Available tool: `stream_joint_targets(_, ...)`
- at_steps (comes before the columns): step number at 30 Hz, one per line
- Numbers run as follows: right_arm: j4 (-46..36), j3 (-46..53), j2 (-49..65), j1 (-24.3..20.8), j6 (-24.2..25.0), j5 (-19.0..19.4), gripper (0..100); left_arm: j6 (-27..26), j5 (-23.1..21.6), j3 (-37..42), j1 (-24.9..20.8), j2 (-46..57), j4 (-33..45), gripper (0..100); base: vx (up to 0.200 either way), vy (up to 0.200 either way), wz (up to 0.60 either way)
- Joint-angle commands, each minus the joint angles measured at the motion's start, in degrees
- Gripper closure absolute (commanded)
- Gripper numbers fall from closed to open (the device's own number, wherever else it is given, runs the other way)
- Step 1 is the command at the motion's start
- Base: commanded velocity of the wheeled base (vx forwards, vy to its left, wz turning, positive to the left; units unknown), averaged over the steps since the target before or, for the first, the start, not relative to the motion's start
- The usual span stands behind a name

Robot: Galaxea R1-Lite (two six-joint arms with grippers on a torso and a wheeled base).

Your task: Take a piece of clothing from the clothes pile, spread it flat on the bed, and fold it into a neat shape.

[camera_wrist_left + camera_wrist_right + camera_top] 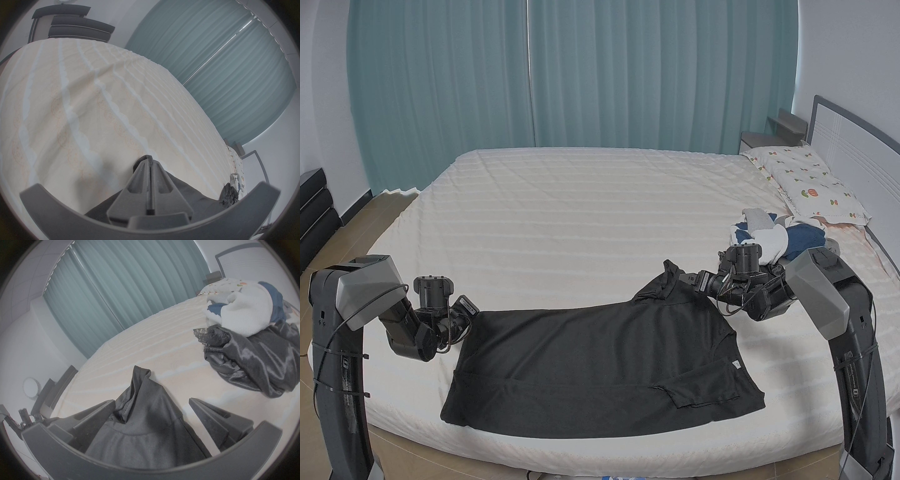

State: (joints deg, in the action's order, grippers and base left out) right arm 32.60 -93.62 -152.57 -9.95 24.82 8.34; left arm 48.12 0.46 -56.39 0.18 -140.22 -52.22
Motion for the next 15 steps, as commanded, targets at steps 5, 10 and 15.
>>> stream_joint_targets(5, -0.34, -4.9, -4.93, 0.37, 1.37, 0.36, 0, 0.22, 0.06, 0.23, 0.17, 0.21, -0.07, 100, 0.0, 0.0, 0.0)
stream_joint_targets(10, -0.43, -4.9, -4.93, 0.89, 1.9, 0.54, 0, 0.14, -0.02, 0.23, 0.26, 0.21, -0.07, 100, 0.0, 0.0, 0.0)
stream_joint_targets(15, -0.34, -4.11, -4.5, 1.16, 2.25, 0.8, 100, 0.14, 0.06, 0.14, 0.52, 0.21, -0.07, 100, 0.0, 0.0, 0.0)
